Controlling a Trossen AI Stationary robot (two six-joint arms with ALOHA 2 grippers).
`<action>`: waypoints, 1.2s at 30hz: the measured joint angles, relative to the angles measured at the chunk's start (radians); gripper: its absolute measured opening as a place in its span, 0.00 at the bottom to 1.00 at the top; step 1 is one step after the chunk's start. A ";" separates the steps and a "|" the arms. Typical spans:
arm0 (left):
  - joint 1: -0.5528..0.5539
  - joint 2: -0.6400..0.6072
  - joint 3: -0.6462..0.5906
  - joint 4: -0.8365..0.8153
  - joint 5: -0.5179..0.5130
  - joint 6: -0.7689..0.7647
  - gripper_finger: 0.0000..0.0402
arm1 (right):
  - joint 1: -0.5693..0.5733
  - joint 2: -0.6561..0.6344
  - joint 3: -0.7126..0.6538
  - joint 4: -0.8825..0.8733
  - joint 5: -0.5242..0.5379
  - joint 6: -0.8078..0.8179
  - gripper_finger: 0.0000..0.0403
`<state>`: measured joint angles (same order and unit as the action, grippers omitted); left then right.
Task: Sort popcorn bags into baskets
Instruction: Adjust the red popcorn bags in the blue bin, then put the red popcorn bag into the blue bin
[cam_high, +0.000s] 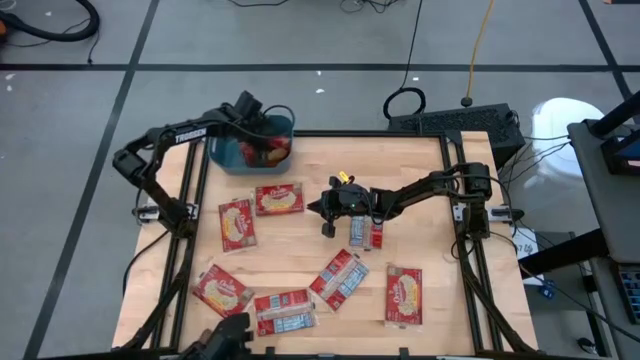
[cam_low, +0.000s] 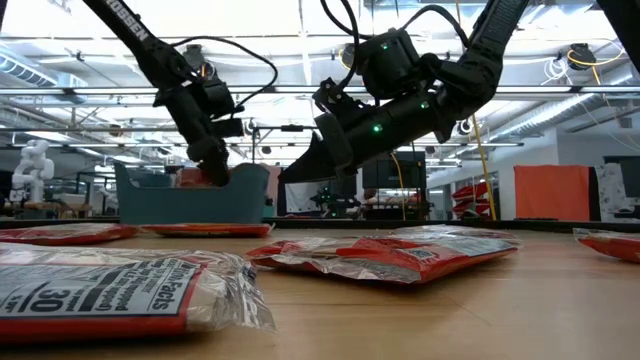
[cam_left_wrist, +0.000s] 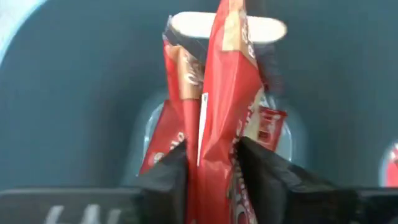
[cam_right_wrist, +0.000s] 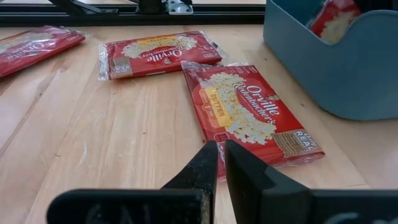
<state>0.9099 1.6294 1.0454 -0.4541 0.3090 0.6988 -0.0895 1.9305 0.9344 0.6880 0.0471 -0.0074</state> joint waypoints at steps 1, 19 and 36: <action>-0.004 0.003 0.000 0.013 -0.006 -0.018 0.40 | 0.000 0.000 0.000 0.000 0.000 0.000 0.06; -0.094 -0.036 0.000 0.076 -0.514 -0.334 0.66 | 0.000 0.000 0.000 -0.008 0.000 -0.004 0.06; -0.484 -0.588 -0.379 0.228 -0.261 -0.646 0.11 | 0.071 0.000 0.035 -0.051 0.115 0.015 0.15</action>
<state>0.4255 1.0410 0.6666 -0.2259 0.0480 0.0528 -0.0189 1.9305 0.9699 0.6370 0.1626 0.0074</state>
